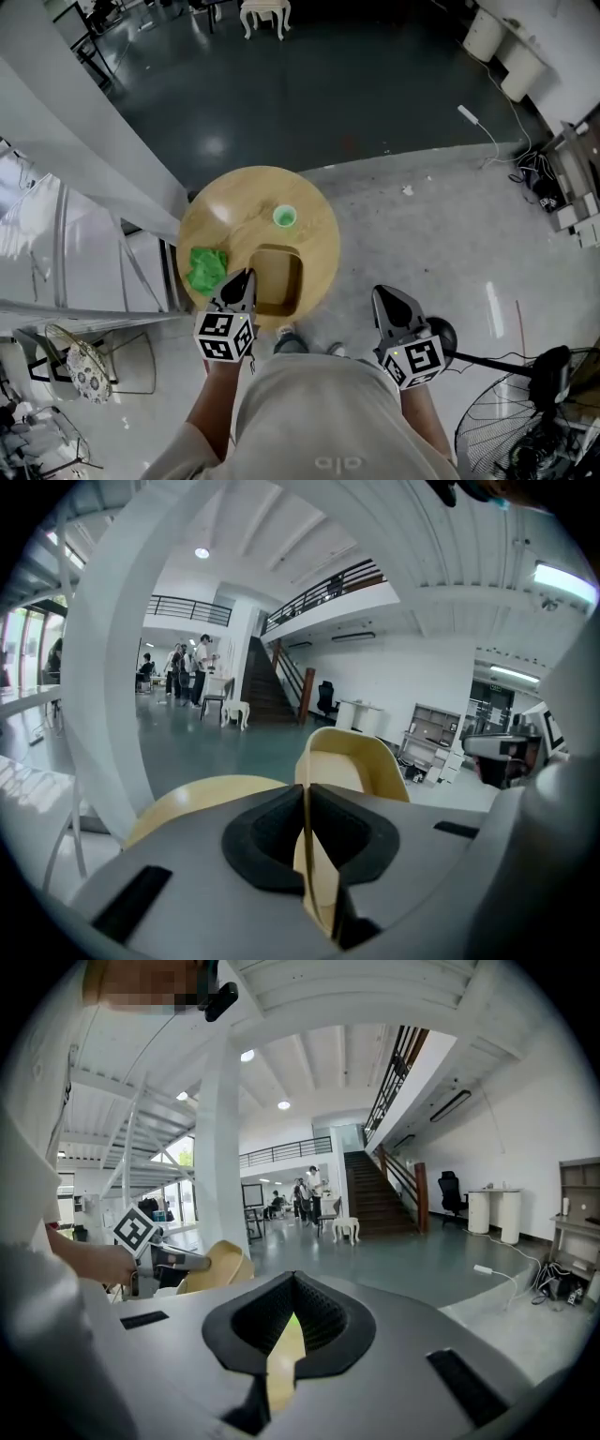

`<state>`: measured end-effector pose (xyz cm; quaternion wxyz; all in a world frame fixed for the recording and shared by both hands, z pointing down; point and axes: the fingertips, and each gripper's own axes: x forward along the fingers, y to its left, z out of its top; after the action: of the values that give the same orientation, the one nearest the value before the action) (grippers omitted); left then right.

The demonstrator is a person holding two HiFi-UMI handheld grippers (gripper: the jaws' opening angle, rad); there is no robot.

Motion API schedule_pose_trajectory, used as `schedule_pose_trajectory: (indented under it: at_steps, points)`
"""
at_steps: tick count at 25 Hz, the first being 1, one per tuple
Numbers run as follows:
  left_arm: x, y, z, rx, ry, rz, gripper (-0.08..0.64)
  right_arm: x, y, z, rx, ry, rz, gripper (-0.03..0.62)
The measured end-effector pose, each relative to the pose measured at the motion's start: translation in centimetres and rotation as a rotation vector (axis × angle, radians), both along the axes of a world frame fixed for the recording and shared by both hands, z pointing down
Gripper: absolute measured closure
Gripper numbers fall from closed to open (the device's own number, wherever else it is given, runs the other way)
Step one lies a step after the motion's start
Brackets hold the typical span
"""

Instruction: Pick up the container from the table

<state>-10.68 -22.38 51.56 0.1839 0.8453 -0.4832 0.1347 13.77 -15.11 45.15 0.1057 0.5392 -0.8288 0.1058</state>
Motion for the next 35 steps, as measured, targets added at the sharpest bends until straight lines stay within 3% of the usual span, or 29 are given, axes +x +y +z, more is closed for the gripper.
schedule_pose_trajectory:
  at_steps: [7, 14, 25, 35]
  points:
    - [-0.2, 3.3, -7.0, 0.172, 0.015, -0.005, 0.526, -1.3, 0.3, -1.9, 0.041, -0.026, -0.072, 0.568]
    - [-2.4, 6.9, -9.9, 0.28, 0.009, -0.074, 0.526, -3.8, 0.8, -2.7, 0.079, -0.049, -0.165, 0.568]
    - [-6.2, 10.2, -10.3, 0.306, 0.02, -0.207, 0.526, -7.3, 2.0, -3.9, 0.112, -0.052, -0.271, 0.568]
    - [-6.6, 11.2, -9.2, 0.285, 0.042, -0.222, 0.526, -7.9, 3.0, -3.1, 0.105, -0.024, -0.285, 0.568]
